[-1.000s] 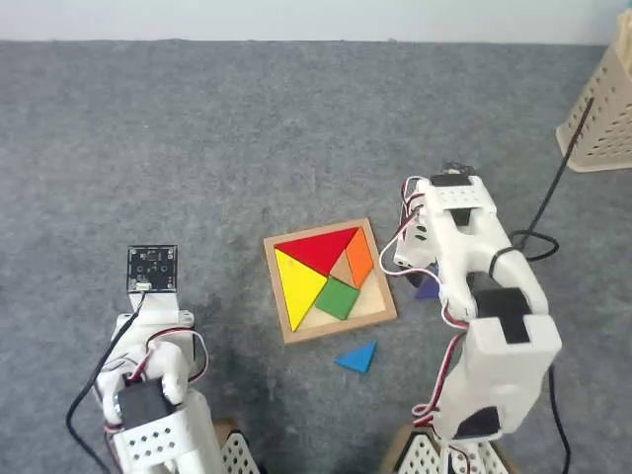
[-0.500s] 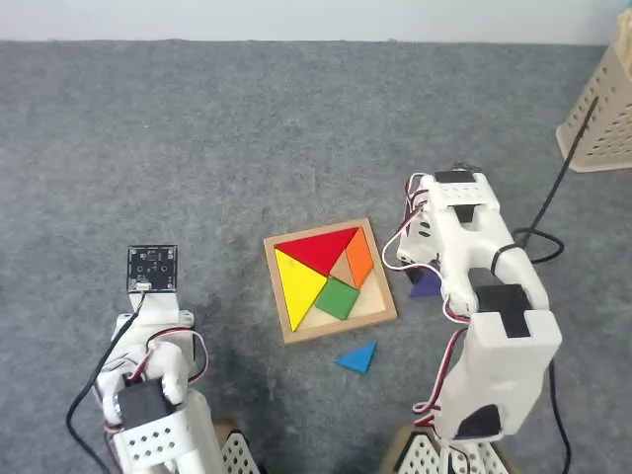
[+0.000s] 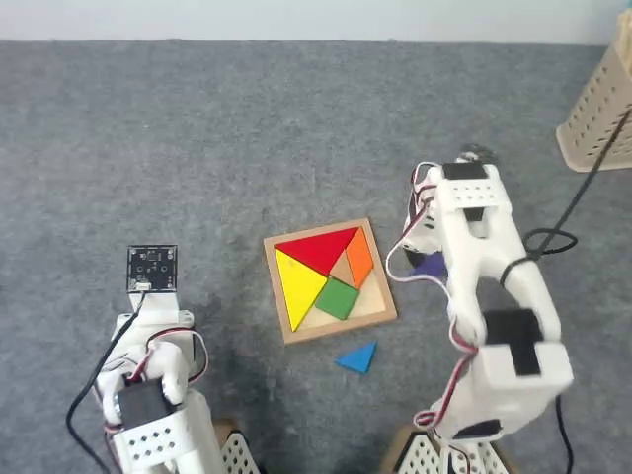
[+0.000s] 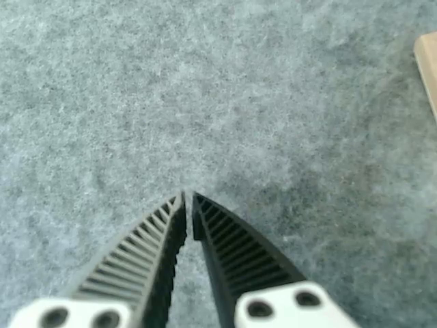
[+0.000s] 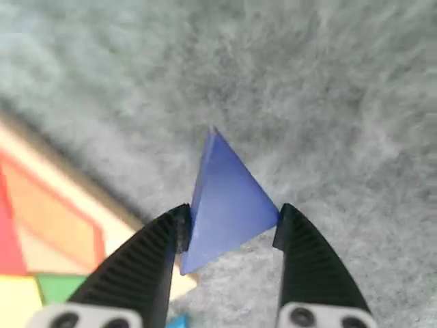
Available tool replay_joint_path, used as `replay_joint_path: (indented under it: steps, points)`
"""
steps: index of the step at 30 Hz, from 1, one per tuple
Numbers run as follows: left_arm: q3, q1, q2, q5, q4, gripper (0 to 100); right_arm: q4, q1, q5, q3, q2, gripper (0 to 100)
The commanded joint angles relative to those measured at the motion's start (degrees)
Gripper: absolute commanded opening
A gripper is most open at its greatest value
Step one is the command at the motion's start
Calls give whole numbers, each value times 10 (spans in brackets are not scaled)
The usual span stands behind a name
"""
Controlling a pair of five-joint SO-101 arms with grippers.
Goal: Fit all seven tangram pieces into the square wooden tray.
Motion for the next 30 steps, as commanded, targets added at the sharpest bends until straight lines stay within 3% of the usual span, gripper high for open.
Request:
replay_joint_path:
  steps: [1, 11, 16, 22, 30]
  points:
    - [-4, -3, -8, -3, 4, 13, -22, -36, 31, 29, -83, 110]
    - [-4, -3, -8, -3, 4, 13, -59, -139, 31, 66, -96, 113]
    - [-4, -3, -8, -3, 4, 13, -74, -189, -12, 47, -48, 113]
    - [-4, -3, -8, -3, 4, 13, -36, -195, -33, -3, 23, 113]
    - [-4, -3, -8, -3, 4, 13, -27, -196, -29, -4, 13, 112]
